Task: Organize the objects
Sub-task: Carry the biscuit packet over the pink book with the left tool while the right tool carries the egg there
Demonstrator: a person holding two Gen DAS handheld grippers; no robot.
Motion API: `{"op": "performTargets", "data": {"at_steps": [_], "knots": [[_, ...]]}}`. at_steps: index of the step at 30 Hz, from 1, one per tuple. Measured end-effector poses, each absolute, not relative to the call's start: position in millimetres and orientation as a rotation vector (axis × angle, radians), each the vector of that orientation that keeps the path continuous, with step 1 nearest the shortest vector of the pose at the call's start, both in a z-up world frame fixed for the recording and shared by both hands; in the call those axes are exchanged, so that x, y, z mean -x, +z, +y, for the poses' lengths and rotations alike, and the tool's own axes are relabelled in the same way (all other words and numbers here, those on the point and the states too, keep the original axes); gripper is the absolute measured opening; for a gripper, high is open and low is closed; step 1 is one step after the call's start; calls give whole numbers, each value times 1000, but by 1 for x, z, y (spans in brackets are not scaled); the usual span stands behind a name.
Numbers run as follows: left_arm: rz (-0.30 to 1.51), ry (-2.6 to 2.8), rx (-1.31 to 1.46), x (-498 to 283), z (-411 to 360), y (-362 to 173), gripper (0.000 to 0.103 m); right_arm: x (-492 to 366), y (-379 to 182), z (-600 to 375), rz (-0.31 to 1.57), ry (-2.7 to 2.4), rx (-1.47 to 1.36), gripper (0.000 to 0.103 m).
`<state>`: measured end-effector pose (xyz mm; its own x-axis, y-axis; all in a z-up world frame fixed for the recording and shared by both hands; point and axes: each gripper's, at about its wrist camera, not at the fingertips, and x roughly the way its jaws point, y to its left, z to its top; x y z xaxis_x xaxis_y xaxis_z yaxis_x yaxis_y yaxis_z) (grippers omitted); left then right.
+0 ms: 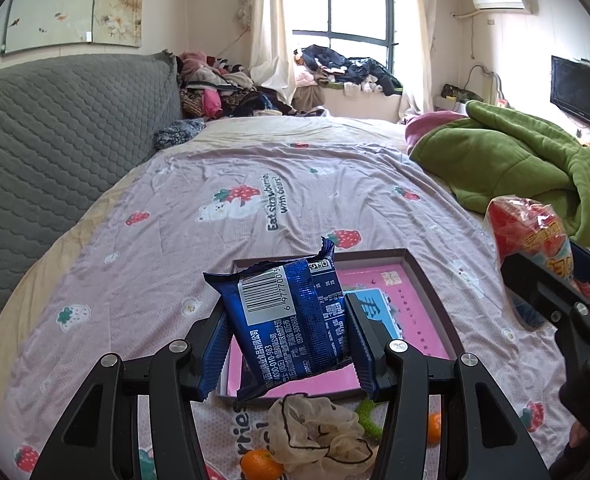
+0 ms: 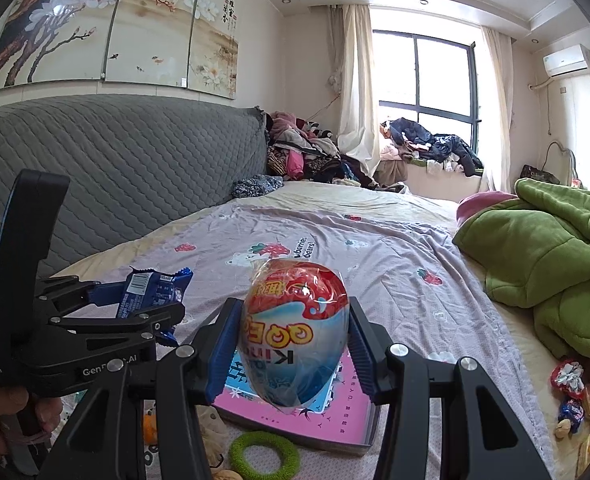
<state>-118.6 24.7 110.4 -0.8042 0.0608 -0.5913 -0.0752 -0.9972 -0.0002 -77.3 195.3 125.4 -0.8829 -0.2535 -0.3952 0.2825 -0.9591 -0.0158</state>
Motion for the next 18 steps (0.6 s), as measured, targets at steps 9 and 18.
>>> {"op": "performTargets", "data": {"at_steps": [9,18], "knots": [[45,2944,945,133,29,116,55,89,126,196,119,-2823,-563,51],[70,2965,938,149,31,119,55,103,126,201,105,-2827,-554,51]]}}
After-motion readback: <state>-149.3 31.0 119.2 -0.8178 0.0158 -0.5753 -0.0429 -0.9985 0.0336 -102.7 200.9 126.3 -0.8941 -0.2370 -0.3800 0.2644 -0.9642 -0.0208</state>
